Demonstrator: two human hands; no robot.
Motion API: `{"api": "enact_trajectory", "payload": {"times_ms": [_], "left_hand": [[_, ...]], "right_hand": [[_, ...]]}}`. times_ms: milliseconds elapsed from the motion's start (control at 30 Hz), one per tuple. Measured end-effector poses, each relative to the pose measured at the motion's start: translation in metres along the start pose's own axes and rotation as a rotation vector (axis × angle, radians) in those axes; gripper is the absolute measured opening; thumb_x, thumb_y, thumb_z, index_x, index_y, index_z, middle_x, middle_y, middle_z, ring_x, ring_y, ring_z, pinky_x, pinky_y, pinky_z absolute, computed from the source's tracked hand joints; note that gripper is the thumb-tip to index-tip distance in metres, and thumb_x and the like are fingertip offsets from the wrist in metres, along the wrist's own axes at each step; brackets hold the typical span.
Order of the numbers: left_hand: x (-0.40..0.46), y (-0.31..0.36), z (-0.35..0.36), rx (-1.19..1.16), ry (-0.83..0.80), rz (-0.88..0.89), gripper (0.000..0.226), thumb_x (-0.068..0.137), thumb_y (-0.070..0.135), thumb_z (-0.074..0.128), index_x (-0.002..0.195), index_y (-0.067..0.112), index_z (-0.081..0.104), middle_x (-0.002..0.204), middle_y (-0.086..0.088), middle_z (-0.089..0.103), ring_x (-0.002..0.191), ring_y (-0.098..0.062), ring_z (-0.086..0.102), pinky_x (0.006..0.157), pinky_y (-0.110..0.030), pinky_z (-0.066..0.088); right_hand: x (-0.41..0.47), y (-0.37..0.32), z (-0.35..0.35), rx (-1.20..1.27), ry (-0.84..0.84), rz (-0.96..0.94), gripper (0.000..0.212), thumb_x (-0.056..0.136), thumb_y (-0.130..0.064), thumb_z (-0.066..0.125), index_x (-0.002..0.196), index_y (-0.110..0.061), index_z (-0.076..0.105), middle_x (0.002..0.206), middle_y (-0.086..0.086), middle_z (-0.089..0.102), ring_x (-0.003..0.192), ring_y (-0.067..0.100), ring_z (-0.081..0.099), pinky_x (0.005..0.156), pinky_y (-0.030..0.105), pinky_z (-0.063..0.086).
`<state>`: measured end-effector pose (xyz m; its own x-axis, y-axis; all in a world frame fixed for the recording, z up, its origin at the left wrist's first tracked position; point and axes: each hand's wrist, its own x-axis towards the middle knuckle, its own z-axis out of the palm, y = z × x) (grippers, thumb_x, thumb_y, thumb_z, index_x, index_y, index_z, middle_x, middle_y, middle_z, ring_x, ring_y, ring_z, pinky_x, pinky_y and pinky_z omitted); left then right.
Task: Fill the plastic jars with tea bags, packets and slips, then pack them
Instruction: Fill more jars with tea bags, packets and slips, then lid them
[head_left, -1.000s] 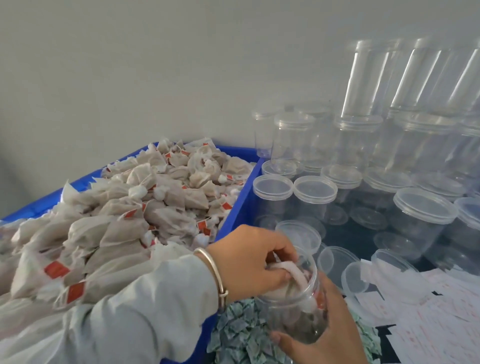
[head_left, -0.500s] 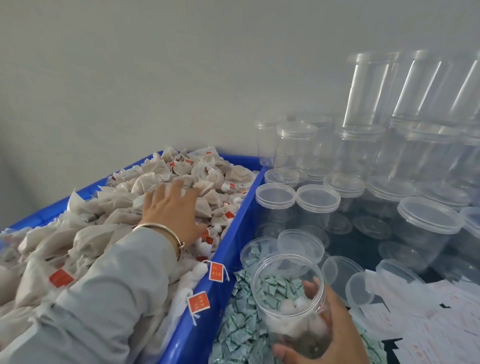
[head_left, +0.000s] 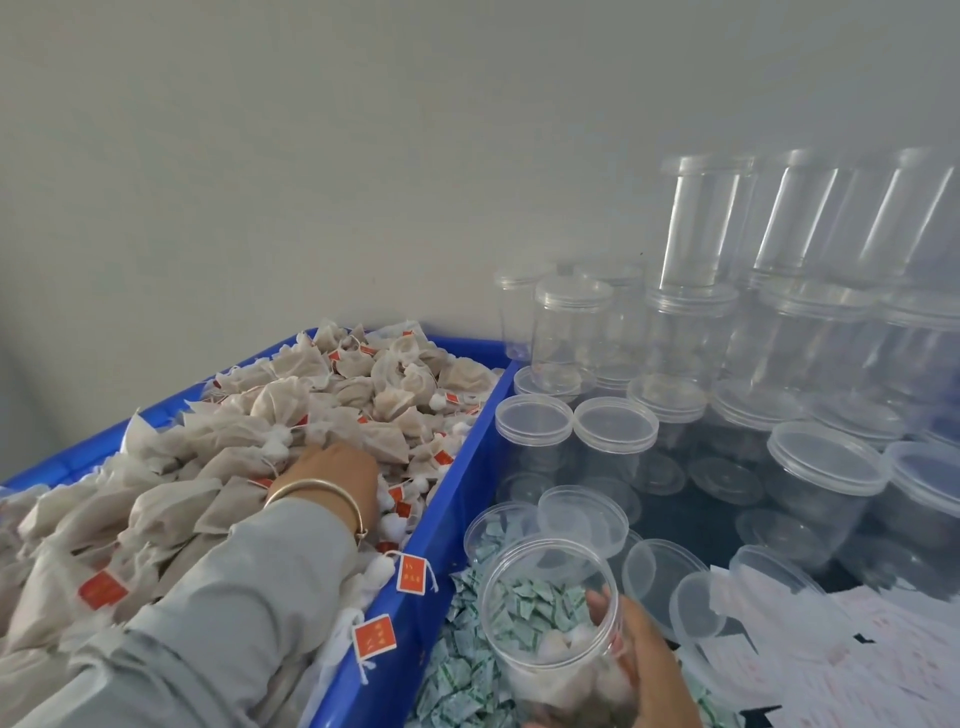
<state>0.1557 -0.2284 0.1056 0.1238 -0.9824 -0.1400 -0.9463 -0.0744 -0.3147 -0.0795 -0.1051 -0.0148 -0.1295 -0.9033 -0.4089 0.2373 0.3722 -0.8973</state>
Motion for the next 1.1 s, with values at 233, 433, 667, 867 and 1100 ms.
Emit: {"api": "enact_trajectory", "payload": {"times_ms": [233, 433, 667, 867, 1100], "left_hand": [[-0.018, 0.001, -0.012, -0.258, 0.25, 0.065, 0.028, 0.097, 0.027, 0.046, 0.122, 0.017, 0.05, 0.115, -0.005, 0.061, 0.102, -0.021, 0.06, 0.089, -0.031, 0.049], [-0.056, 0.011, -0.026, -1.022, 0.309, 0.203, 0.025, 0.098, 0.034, 0.042, 0.1, 0.015, 0.058, 0.083, -0.002, 0.062, 0.073, -0.02, 0.061, 0.059, -0.03, 0.047], [-0.104, 0.036, -0.039, -1.784, -0.198, 0.59, 0.036, 0.096, 0.012, 0.044, 0.081, 0.033, 0.069, 0.075, -0.001, 0.065, 0.054, -0.017, 0.064, 0.04, -0.025, 0.049], [-0.111, 0.045, -0.026, -1.478, -0.033, 0.764, 0.021, 0.088, 0.009, 0.057, 0.081, 0.029, 0.057, 0.07, 0.015, 0.063, 0.062, -0.002, 0.059, 0.058, -0.02, 0.049], [-0.114, 0.051, -0.018, -0.667, 0.218, 0.957, 0.019, 0.087, 0.036, 0.058, 0.09, 0.044, 0.041, 0.087, 0.024, 0.046, 0.078, 0.011, 0.047, 0.07, -0.002, 0.033]], "right_hand": [[-0.03, -0.005, -0.002, -0.175, -0.137, -0.191, 0.06, 0.075, -0.01, 0.08, 0.129, -0.005, 0.054, 0.124, 0.015, 0.061, 0.115, 0.03, 0.057, 0.104, 0.042, 0.04], [-0.051, 0.006, 0.006, -0.451, -0.084, -0.647, 0.103, 0.035, -0.062, 0.09, 0.126, -0.051, 0.043, 0.125, -0.025, 0.058, 0.118, -0.004, 0.053, 0.102, 0.028, 0.041], [-0.054, 0.005, 0.008, -0.425, -0.023, -0.664, 0.102, 0.034, -0.055, 0.093, 0.125, -0.047, 0.048, 0.126, -0.018, 0.06, 0.119, 0.0, 0.054, 0.101, 0.034, 0.044], [-0.057, -0.002, 0.013, -0.465, -0.037, -0.795, 0.1, 0.041, -0.04, 0.094, 0.13, -0.042, 0.049, 0.13, -0.01, 0.059, 0.122, 0.012, 0.055, 0.099, 0.042, 0.044], [-0.07, -0.026, 0.022, -0.503, -0.07, -0.783, 0.081, 0.044, -0.037, 0.08, 0.11, -0.069, 0.046, 0.113, -0.027, 0.063, 0.104, 0.0, 0.062, 0.092, 0.033, 0.05]]}}
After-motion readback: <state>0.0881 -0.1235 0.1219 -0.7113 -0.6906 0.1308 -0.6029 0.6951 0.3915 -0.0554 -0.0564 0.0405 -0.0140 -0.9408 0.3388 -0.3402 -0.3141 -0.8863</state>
